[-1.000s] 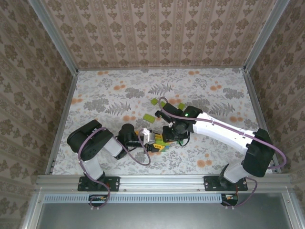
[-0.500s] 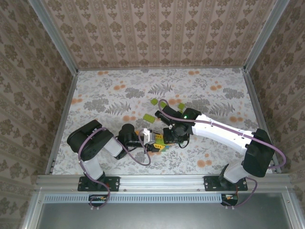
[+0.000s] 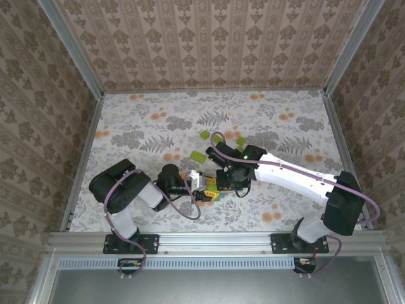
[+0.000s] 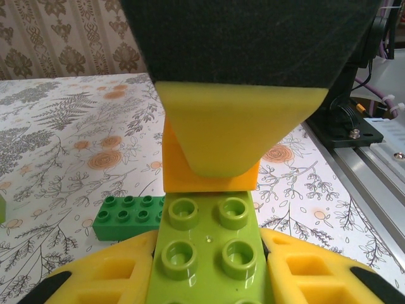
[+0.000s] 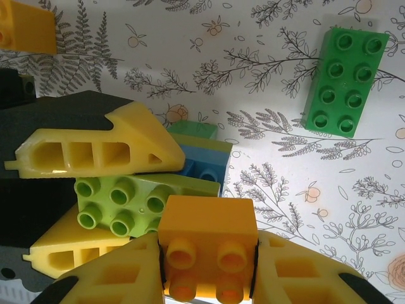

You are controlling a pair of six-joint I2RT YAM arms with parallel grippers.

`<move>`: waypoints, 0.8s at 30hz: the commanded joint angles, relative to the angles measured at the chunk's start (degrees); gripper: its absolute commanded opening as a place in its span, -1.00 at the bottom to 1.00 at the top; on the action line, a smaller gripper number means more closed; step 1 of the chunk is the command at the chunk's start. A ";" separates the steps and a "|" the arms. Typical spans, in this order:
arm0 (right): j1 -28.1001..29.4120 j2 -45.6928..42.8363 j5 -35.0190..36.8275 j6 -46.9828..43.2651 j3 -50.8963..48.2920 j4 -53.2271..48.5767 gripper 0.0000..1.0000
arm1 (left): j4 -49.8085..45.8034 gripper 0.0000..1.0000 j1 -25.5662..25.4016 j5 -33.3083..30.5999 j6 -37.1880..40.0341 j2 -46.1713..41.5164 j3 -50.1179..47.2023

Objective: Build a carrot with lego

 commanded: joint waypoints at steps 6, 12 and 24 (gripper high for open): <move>0.75 1.18 4.28 3.76 -4.04 -2.26 -0.47 | -5.52 -0.46 -0.66 -3.13 3.32 1.80 -0.18; 0.77 2.39 4.25 3.41 -3.63 -2.81 -0.46 | -6.16 -0.45 -0.80 -3.38 3.56 1.51 -0.03; 0.15 7.48 3.80 -2.10 1.92 -7.18 -0.44 | -6.44 -0.46 -1.23 -4.00 4.01 1.52 -0.14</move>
